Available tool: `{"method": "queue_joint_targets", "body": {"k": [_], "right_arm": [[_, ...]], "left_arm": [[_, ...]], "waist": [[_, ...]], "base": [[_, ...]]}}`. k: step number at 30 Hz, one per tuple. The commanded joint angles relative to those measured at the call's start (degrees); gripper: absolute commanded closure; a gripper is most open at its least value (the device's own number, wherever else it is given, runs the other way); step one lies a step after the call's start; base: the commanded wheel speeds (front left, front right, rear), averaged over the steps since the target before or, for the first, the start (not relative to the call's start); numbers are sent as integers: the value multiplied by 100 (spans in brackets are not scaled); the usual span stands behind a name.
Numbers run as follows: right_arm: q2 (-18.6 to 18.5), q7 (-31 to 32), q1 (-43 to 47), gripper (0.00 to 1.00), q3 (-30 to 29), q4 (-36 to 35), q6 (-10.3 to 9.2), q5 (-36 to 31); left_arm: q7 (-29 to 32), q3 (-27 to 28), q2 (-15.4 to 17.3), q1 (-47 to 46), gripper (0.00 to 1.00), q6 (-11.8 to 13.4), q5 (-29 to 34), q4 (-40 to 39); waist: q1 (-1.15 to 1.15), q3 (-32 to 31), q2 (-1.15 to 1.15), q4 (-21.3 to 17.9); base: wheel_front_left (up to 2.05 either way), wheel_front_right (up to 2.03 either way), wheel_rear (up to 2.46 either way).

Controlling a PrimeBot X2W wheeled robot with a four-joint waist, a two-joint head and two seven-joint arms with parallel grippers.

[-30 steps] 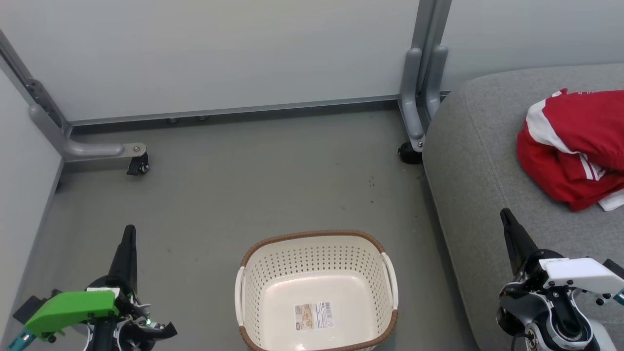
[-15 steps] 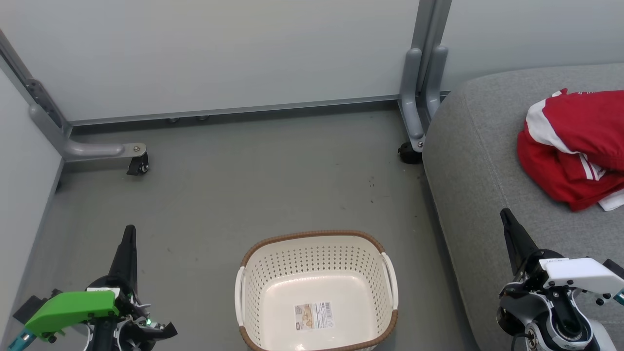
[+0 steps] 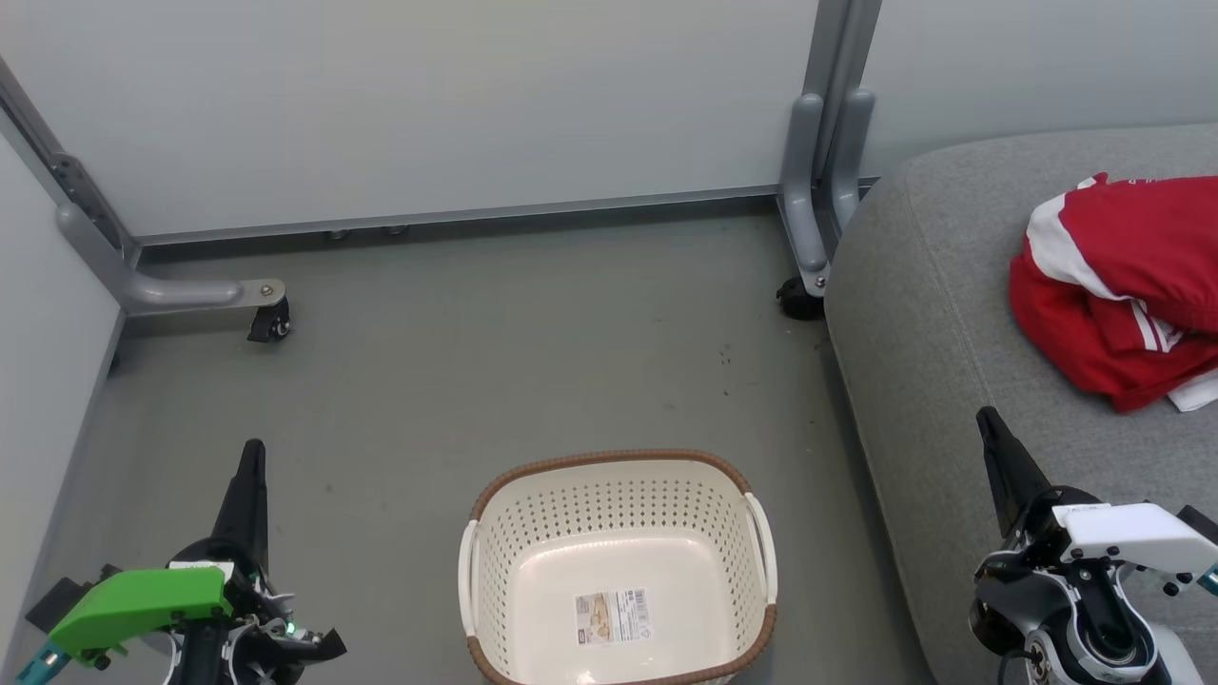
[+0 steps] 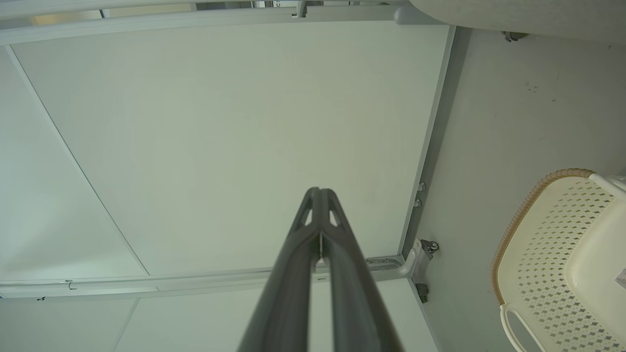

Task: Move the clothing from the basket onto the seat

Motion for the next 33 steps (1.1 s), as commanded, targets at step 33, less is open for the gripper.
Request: {"method": "queue_joint_targets", "body": {"k": [33], "right_arm": [[-15, 24, -44, 100, -14, 9, 2, 6]], "left_arm": [[38, 53, -3, -80, 100, -33, 56, 6]], "waist": [[0, 0, 0, 0]], "base": [[0, 0, 0]]}}
